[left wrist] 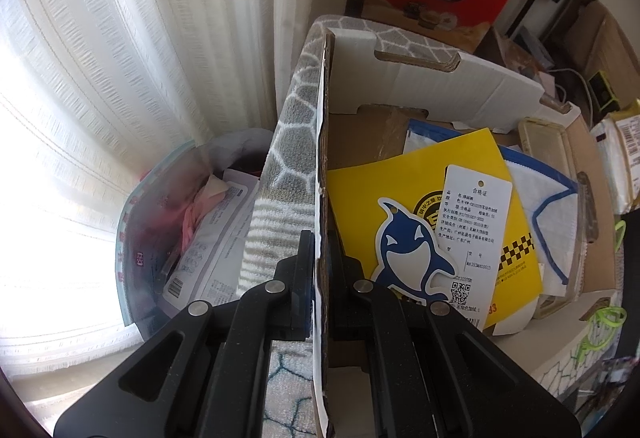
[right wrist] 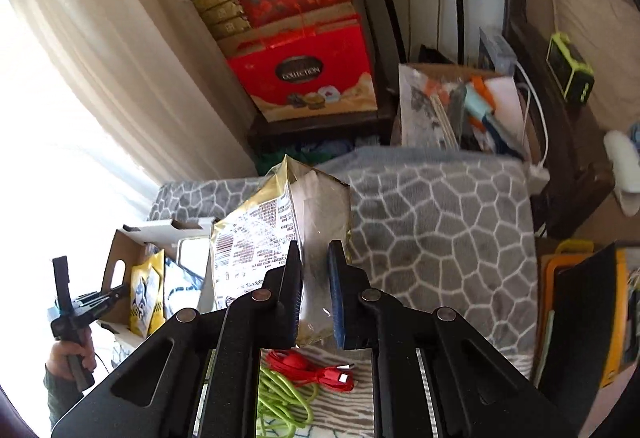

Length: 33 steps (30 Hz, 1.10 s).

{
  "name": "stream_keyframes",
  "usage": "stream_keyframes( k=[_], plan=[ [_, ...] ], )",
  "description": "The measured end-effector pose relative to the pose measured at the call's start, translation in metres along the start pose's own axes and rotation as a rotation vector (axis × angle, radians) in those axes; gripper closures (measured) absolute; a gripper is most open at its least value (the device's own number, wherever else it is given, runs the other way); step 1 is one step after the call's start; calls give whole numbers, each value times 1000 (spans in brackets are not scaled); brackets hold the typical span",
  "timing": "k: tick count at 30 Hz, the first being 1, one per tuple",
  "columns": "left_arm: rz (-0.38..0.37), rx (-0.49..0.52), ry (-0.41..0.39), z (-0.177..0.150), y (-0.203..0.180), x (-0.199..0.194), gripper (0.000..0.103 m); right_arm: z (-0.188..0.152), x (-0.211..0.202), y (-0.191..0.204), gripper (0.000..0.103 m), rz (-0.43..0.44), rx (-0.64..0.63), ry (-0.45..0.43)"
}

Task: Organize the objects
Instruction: 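Grasp the gold snack bag with the right gripper and lift it, then lower the gold snack bag into the box and open the right gripper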

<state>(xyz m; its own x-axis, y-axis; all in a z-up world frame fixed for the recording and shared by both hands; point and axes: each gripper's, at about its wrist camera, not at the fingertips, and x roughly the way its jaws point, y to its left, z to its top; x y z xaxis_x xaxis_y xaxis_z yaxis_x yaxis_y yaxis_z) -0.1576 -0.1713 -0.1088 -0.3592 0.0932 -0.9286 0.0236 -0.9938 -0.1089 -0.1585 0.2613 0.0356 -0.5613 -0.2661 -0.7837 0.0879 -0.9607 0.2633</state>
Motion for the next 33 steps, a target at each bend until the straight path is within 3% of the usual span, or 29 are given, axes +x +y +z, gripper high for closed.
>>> stream_keyframes(
  k=[5,9,18,27,33],
  plan=[
    [-11,4,2,0,-5,0,99,11,-17,20,92,50,-19,-26],
    [-50,-8,4,0,-8,1,97,12,-12,47,92,142,-33,-12],
    [-65,-2,8,0,-17,0,96,-15,62,128,92,241,-83,103],
    [-67,-9,8,-1,-19,-1,96,-45,134,123,92,294,187,214],
    [-67,-15,7,-2,-19,-1,97,-56,148,130,92,290,272,213]
  ],
)
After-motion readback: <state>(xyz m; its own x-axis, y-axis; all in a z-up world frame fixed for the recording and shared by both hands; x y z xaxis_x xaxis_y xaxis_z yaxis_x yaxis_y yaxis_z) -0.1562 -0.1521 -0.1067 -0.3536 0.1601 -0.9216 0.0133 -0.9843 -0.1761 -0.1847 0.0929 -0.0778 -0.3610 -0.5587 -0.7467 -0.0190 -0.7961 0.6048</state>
